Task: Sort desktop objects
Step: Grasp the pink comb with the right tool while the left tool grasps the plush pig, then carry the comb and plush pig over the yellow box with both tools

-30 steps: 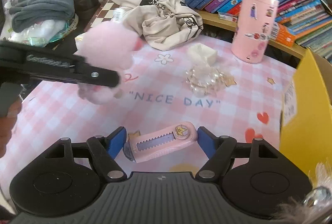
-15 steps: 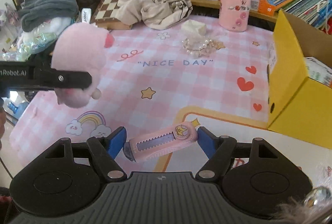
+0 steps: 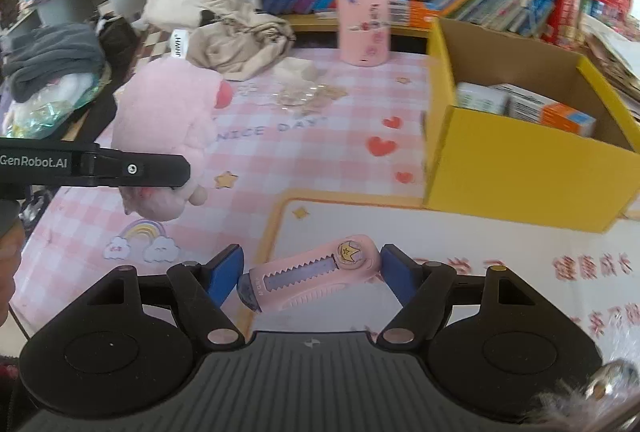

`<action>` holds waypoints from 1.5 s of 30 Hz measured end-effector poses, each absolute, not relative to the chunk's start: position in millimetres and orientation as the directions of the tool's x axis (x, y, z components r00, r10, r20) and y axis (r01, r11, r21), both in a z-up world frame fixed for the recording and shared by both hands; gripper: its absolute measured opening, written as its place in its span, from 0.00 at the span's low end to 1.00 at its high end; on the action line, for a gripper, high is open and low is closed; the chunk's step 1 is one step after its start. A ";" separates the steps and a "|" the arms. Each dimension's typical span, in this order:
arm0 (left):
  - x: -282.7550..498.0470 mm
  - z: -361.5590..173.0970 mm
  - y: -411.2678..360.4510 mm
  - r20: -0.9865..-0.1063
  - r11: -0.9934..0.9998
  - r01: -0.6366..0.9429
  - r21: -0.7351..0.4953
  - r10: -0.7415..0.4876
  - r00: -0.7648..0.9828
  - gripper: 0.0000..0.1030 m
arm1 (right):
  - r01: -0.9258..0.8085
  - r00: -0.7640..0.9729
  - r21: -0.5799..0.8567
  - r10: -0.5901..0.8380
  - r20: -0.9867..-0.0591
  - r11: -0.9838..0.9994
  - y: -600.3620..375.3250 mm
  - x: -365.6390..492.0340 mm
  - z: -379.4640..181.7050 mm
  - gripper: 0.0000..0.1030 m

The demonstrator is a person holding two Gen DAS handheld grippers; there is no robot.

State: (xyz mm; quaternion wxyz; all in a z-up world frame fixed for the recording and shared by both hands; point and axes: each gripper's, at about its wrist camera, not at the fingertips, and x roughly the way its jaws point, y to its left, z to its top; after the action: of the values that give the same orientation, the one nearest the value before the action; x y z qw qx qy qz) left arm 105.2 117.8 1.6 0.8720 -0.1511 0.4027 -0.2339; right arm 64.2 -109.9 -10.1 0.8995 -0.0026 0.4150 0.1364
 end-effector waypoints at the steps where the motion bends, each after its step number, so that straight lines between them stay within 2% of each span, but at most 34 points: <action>1: 105.9 1.9 112.0 -0.632 0.841 0.303 -0.449 -0.538 0.558 0.45 | -0.230 0.624 0.108 0.232 -0.746 0.967 -114.4 62.3 -9.6 0.71; 8: 109.1 8.1 73.7 -0.625 0.815 0.400 -0.419 -0.578 0.524 0.45 | -0.139 0.662 0.110 0.175 -0.729 0.984 -148.8 55.2 -3.5 0.71; 18: 109.4 24.6 32.3 -0.596 0.819 0.432 -0.378 -0.572 0.564 0.45 | -0.120 0.705 0.127 0.175 -0.687 0.985 -198.7 58.5 13.2 0.71; 35: 115.7 43.3 -53.4 -0.556 0.855 0.371 -0.363 -0.518 0.650 0.45 | -0.268 0.726 0.117 0.280 -0.628 0.956 -283.8 90.6 37.4 0.71; 45: 138.3 61.5 -100.9 -0.534 0.887 0.355 -0.295 -0.461 0.709 0.45 | -0.358 0.769 0.048 0.324 -0.551 0.932 -328.2 133.8 57.7 0.71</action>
State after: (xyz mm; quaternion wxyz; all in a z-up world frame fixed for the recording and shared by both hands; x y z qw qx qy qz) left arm 138.3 -100.9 61.5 0.9204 -0.0852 0.3106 -0.2216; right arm 133.8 -328.2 57.7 0.9401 -0.0297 0.2871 0.1815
